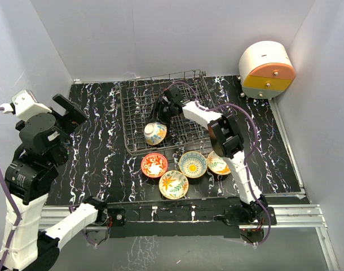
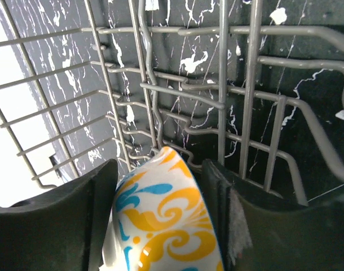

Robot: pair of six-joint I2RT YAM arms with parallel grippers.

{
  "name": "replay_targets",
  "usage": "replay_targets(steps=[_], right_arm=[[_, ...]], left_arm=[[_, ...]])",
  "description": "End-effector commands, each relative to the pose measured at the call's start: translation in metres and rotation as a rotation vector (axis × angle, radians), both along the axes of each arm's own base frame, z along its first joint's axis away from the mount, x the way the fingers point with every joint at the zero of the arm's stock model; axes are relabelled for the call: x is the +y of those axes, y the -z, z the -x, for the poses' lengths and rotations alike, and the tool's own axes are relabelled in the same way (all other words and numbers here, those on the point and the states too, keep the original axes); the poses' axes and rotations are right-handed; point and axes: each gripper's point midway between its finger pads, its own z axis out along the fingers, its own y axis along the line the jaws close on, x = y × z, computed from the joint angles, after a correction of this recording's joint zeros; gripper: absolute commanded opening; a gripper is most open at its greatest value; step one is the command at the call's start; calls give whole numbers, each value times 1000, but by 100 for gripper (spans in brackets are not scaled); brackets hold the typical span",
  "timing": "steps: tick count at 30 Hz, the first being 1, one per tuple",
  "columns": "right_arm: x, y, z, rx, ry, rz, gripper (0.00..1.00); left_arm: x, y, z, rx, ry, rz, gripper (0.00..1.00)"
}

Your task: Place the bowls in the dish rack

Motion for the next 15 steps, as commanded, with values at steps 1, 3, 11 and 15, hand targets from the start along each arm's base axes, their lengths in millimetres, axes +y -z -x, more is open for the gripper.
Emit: replay_targets(steps=[1,3,11,15], right_arm=[[21,-45,0,-76,-46,-178,42],[26,-58,1,-74,-47,-245,30],[41,-105,7,-56,-96,-473,8],[46,-132,14,-24,-111,-628,8]], left_arm=[[-1,-2,-2,-6,1,-5,97],[0,-3,-2,-7,-1,-5,97],[2,-3,0,-10,-13,-3,97],[0,-3,-3,-8,-11,-5,97]])
